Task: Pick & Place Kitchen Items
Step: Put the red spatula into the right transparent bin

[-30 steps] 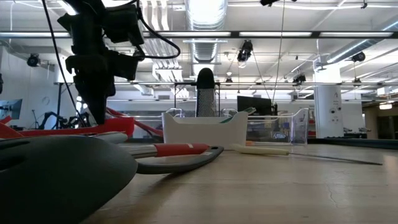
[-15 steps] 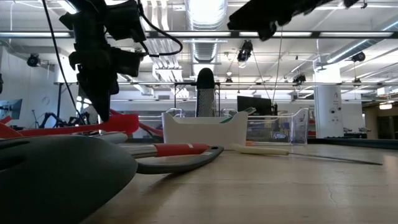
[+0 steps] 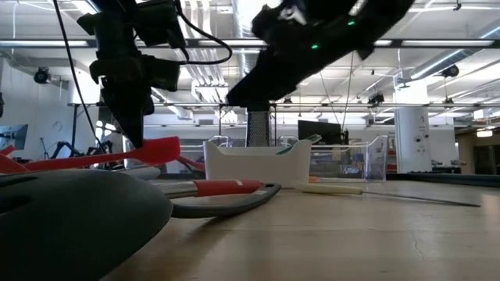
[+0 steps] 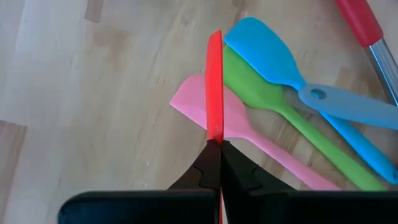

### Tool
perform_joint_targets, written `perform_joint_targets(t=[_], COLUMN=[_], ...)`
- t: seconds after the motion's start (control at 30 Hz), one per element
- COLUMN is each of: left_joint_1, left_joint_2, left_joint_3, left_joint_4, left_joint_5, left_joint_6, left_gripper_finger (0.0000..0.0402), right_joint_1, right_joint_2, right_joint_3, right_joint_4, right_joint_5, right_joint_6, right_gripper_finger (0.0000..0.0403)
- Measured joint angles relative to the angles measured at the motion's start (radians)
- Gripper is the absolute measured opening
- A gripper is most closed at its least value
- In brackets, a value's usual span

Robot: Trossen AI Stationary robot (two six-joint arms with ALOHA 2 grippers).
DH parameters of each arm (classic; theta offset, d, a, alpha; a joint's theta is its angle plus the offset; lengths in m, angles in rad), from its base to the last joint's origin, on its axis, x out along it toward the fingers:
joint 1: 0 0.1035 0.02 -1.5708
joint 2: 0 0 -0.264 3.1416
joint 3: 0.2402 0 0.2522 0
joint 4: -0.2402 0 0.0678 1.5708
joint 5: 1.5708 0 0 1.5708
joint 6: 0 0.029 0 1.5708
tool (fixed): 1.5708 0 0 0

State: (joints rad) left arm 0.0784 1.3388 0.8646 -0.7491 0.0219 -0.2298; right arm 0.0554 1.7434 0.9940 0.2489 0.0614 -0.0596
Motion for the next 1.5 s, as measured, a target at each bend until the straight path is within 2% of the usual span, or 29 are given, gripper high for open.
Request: perform_joint_targets(t=[0.23,0.43,0.53,0.8,0.97,1.07,1.17,1.27,1.5], left_joint_1=[-0.002,-0.003,-0.004,-0.006,-0.006,-0.006,-0.006,-0.006,-0.006], left_joint_2=[0.0,0.0,0.0,0.0,0.0,0.0,0.0,0.0,0.0], left_joint_3=[0.001,0.021,0.041,0.07,0.086,0.099,0.112,0.118,0.113], left_joint_4=[0.014,0.016,0.016,0.024,0.042,0.039,0.038,0.033,0.034], left_joint_5=[0.0,0.01,0.015,0.04,0.039,0.039,0.039,0.037,0.037], left_joint_6=[0.024,0.063,0.092,0.144,0.159,0.168,0.181,0.185,0.18], left_gripper_finger=[0.0,0.0,0.0,0.0,0.0,0.0,0.0,0.0,0.0003], right_joint_1=[-0.052,-0.073,-0.08,-0.092,-0.098,-0.1,-0.103,-0.104,-0.104], right_joint_2=[0.179,0.267,0.302,0.312,0.302,0.302,0.302,0.302,0.301], right_joint_3=[0.172,0.264,0.299,0.32,0.319,0.319,0.319,0.318,0.32], right_joint_4=[-0.013,-0.034,-0.036,-0.037,-0.035,-0.069,-0.103,-0.103,-0.101], right_joint_5=[-0.087,-0.107,-0.139,-0.142,-0.143,-0.151,-0.168,-0.167,-0.167], right_joint_6=[-0.044,-0.058,-0.058,-0.064,-0.055,-0.05,-0.049,-0.048,-0.045], right_gripper_finger=[0.0206,0.0212,0.0212,0.0202,0.016,0.0103,0.003,0.0016,0.0012])
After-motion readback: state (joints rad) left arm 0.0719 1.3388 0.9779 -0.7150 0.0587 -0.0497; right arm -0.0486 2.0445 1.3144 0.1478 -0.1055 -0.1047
